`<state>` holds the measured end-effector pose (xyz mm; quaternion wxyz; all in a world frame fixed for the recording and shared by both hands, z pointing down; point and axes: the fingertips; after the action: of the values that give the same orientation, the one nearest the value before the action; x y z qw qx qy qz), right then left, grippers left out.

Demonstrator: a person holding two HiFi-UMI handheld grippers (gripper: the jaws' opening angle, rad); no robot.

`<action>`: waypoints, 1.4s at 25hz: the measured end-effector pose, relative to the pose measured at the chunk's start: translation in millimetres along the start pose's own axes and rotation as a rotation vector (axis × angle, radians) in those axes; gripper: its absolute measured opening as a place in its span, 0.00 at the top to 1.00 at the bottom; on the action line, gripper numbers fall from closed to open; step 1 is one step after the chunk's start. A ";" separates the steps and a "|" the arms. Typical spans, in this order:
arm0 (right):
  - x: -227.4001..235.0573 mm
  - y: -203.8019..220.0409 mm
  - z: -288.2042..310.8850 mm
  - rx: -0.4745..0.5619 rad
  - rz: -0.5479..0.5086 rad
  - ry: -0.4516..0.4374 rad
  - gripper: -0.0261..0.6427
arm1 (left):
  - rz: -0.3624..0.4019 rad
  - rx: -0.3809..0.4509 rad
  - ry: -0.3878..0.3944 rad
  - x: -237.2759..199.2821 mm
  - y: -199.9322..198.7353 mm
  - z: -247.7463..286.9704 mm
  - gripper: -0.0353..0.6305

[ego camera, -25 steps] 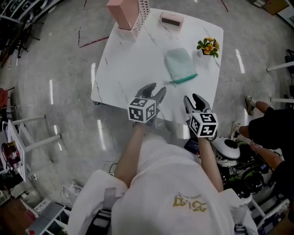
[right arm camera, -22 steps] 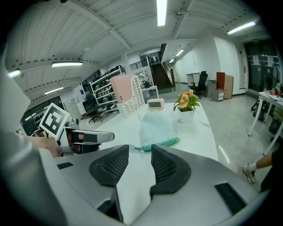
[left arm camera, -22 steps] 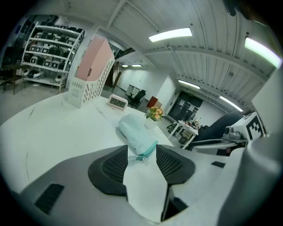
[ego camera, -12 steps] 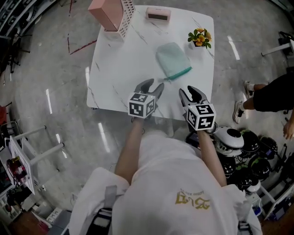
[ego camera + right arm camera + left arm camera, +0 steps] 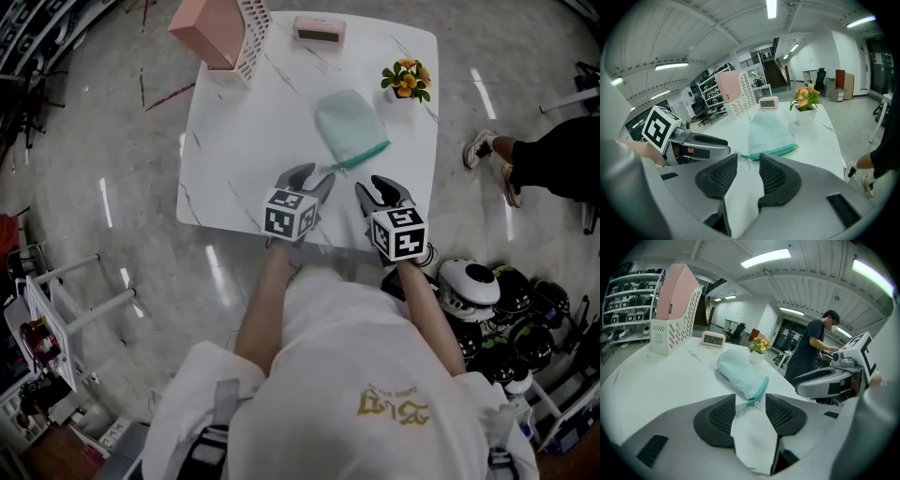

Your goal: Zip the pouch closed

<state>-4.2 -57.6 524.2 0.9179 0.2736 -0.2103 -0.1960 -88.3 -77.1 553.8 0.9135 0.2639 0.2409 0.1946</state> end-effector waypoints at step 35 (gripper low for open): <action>10.4 21.2 90.7 -0.166 -0.318 0.028 0.90 | 0.292 -0.165 0.044 1.3 9.8 55.2 0.73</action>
<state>-35.1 -84.2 608.7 0.8975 0.2295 -0.1347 -0.3516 -59.5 -90.2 600.0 0.8886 0.2157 0.2034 0.3500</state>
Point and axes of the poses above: the fingertips, and each gripper's own axes: z forward along the fingers, x to its right, y out of its underside, and after that the axes turned 12 degrees about -x, right-handed
